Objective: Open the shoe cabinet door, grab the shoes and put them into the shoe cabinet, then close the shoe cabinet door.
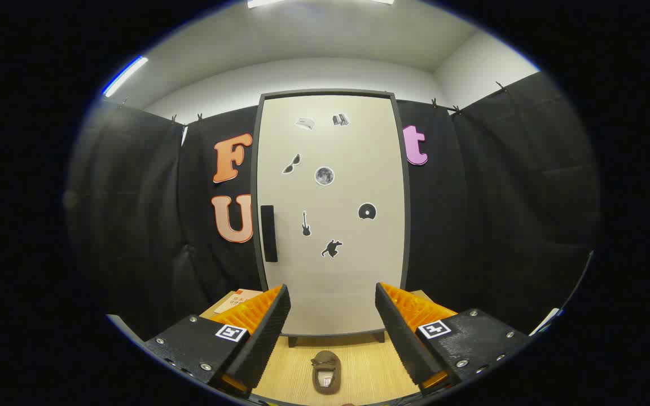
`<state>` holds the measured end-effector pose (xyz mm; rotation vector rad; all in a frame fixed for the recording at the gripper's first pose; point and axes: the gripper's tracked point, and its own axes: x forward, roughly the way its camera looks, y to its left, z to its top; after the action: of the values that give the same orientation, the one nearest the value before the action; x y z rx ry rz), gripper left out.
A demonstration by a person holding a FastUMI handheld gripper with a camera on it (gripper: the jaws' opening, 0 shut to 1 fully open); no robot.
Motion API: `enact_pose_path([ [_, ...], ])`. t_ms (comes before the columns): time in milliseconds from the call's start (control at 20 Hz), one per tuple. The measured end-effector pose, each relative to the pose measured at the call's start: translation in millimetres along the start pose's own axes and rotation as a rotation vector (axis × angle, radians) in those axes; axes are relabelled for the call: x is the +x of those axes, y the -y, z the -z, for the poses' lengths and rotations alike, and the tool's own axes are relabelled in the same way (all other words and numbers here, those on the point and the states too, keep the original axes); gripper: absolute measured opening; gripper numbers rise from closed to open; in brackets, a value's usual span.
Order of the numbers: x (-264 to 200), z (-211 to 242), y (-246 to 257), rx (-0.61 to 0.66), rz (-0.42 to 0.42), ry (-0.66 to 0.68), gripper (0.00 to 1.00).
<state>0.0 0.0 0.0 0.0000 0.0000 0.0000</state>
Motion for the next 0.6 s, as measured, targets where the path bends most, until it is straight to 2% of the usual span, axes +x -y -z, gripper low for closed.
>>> enact_pose_path([
  [600,-1.8,7.8,7.9,0.026,-0.011,-0.027,0.95],
])
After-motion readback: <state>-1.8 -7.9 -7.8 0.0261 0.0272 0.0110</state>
